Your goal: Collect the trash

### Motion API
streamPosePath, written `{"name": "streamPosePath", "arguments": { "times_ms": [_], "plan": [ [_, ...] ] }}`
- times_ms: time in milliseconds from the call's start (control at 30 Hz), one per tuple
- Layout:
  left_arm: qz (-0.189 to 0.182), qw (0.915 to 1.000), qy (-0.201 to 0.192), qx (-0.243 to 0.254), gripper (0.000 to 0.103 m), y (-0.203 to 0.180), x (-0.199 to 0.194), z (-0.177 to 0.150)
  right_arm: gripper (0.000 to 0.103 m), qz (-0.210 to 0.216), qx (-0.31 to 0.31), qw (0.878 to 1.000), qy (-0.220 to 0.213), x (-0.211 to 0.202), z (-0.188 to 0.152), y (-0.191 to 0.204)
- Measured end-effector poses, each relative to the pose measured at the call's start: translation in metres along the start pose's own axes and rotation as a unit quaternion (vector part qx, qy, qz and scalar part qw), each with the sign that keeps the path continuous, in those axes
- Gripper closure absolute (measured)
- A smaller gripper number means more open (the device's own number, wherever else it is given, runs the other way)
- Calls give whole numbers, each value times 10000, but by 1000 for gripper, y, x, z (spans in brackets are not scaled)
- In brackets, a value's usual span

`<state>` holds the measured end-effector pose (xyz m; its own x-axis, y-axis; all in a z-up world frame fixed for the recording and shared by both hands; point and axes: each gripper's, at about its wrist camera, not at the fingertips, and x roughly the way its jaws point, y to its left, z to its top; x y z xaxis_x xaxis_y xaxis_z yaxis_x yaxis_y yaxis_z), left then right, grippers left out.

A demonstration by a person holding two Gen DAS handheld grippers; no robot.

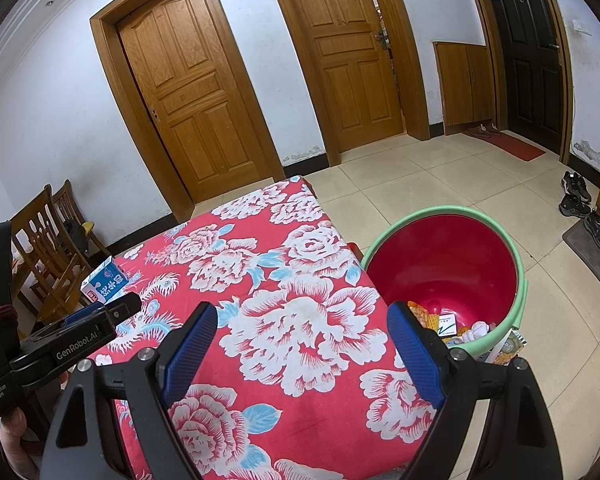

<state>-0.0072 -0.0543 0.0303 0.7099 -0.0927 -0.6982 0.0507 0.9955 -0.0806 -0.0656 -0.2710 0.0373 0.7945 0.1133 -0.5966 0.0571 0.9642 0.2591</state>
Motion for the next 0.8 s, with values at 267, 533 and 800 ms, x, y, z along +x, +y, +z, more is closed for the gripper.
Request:
{"name": "streamPosePath", "arguments": {
  "times_ms": [267,533,800],
  "plan": [
    [-1,10000,-1,0,37,0,0,0,15,0,-2,10000,-3,0,0,0],
    [-2,10000,-3,0,37,1,0,0,15,0,-1,10000,-5,0,0,0],
    [-1,10000,-7,1,37,0,-1,1,15,1,0,10000,-3,0,0,0]
  ]
}}
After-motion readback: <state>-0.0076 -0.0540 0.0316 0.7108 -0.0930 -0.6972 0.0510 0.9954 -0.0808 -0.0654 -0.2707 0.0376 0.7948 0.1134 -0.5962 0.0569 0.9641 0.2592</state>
